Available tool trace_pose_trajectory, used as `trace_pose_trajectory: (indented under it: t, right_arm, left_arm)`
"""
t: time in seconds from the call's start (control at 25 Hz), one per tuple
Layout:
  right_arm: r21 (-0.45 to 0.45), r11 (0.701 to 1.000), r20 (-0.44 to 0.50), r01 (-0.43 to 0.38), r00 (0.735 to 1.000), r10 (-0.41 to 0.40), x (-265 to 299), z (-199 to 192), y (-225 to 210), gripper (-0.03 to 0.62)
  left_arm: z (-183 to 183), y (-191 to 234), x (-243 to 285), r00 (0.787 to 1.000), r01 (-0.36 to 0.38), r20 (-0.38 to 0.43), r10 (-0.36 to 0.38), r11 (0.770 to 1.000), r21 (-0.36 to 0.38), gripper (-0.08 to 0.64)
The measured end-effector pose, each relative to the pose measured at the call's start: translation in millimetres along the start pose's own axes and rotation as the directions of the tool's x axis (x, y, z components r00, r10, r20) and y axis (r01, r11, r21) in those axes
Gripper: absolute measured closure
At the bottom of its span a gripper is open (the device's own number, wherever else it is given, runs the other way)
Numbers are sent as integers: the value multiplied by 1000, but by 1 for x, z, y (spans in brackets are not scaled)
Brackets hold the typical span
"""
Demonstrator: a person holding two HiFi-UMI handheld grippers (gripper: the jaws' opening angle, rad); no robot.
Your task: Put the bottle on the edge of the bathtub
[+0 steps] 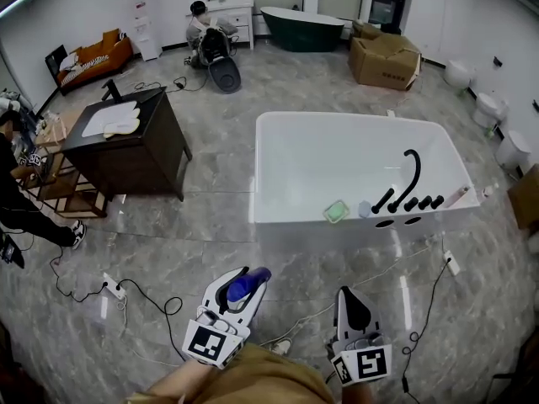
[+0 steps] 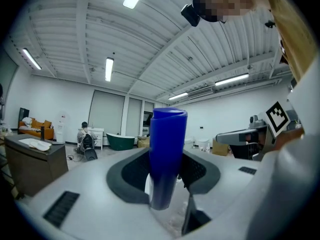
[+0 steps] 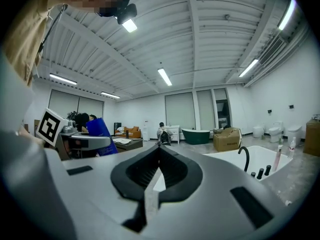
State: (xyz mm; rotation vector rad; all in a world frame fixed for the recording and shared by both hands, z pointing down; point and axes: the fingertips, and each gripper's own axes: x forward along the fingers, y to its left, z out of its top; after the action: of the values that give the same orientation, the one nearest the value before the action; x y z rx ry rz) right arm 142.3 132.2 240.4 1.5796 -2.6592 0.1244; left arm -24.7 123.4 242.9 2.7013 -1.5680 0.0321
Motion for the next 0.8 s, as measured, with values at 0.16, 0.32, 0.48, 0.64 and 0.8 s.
trace_pose_trajectory:
  t: [0.16,0.32,0.48,0.64,0.8]
  right_arm:
    - [-14,999,-10,36,999,-37,24,4,-12,597]
    - [-2,998,-24,59,998,-59,51,9,-17,597]
    - [-4,998,-38,57,998,-57,81,6,-12,596]
    - [-9,998,-48,63,997,-63,105,5,-7,597]
    - [-6,997,-60,75,995,-76,118,2,-9,597]
  left_arm:
    - [-1,16,23,999,38,9,-38,999,1,403]
    - [-11,29,41,996,88,-17,-88,996,-23,403]
    - [-16,51,56,995,98,-28,-100,994,-50,403]
    - [-17,72,68,993,110,-46,-112,992,-60,403]
    - [-26,90,85,992,106,-61,-110,992,-63,403]
